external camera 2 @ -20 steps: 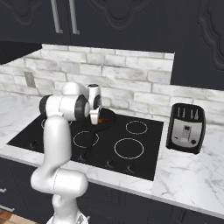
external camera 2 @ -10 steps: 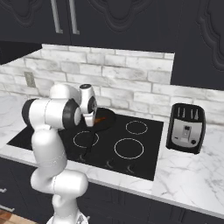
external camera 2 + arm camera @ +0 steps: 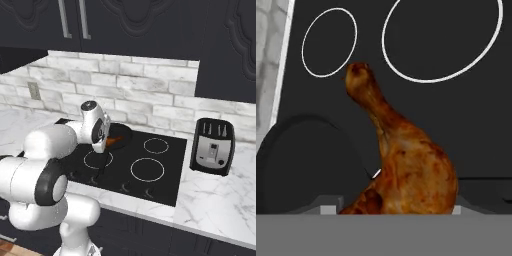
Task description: Take the chicken drumsticks from the pan and place one on each plate on the dining counter.
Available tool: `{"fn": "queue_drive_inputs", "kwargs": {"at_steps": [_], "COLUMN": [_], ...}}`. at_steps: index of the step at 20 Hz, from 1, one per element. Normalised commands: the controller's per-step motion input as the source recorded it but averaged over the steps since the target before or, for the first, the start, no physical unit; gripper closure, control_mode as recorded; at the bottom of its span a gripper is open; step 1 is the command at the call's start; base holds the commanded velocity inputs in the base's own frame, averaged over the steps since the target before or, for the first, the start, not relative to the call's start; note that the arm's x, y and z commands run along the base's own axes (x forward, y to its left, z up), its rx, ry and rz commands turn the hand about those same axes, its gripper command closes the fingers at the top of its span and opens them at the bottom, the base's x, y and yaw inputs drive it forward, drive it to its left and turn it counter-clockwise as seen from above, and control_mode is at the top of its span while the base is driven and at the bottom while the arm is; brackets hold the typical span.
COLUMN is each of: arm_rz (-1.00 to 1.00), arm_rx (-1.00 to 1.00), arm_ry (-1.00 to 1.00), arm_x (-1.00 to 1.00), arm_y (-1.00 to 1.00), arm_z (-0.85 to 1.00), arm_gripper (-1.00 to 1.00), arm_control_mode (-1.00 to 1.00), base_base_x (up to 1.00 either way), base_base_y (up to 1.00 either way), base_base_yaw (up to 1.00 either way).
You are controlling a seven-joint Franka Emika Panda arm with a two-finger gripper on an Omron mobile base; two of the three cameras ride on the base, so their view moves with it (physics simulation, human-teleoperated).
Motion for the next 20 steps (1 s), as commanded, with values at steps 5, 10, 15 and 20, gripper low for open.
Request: {"fn": "queue_drive_inputs", "kwargs": {"at_steps": [5,10,15,20], "arm_rz": [-0.05,-0.07,0.0,0.0], "arm_rx": [0.0,0.0,0.0,0.0], "arm_ry": [-0.06,-0.03,0.0,0.0], "arm_x": [-0.89,-0.64,0.0,0.0], "arm_y": [-0.06,0.0,0.0,0.0], "arm_z": [0.41,0.11,0.0,0.0], "arm_gripper": [1.0,1.0,1.0,1.0], "arm_control_mode": [-1.0,1.0,1.0,1.0], "base_base_x": [0.0,-0.2,-0.9,-0.97], "base_base_y": [0.0,0.0,0.0,0.03], "base_base_yaw": [0.0,-0.04,-0.43,-0.33]}}
